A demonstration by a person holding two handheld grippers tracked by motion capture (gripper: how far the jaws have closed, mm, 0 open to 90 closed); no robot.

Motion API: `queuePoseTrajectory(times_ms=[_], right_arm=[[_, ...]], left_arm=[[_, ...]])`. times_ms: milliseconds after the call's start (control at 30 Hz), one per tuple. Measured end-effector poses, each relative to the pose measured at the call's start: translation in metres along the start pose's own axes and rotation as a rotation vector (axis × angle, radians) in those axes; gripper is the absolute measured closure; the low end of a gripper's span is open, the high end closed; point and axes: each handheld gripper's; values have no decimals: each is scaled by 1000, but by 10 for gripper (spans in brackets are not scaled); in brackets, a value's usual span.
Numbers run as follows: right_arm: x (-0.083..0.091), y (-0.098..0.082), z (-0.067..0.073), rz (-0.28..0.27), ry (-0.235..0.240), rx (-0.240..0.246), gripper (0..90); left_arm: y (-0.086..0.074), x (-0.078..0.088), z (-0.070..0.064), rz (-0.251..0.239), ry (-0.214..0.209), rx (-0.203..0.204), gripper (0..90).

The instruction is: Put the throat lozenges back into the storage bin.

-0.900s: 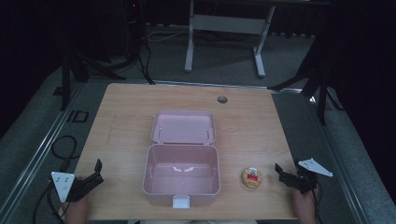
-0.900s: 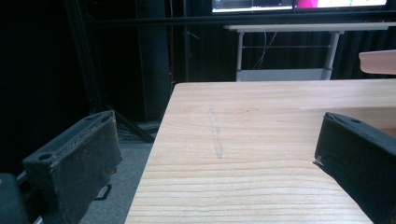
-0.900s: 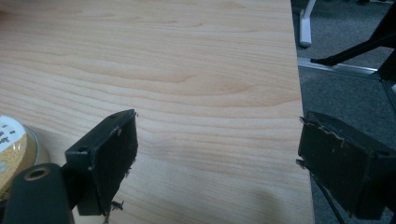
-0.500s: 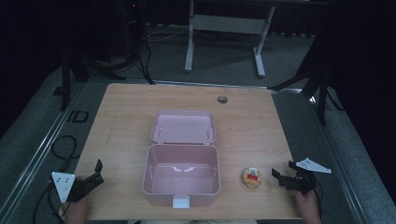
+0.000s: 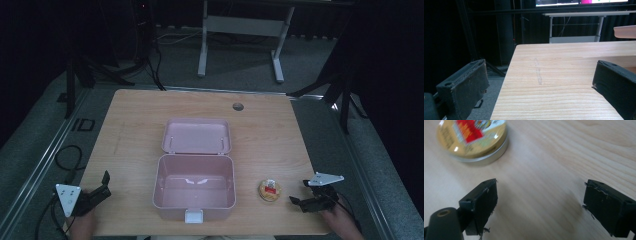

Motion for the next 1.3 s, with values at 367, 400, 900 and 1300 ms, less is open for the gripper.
queuePoseTrajectory(times_ms=[367,400,900,1300], right_arm=[[15,26,-4,305,116,260,147],[15,28,-3,323,123,270,147],[-8,65,31,417,167,450,128],[-30,99,49,464,196,544,139]], left_arm=[[0,-1,-3,13,-11,-26,4],[0,-1,-3,12,-11,-26,4],[0,-1,-3,13,-16,-29,4],[0,-1,-3,12,-23,-28,4]])
Point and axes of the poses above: each handheld gripper's, and its own axes: x roughly backward along the jaws, y roughly out of its top, z roughly to its left, and after that the axes turned 15 degrees about -y, right-handed
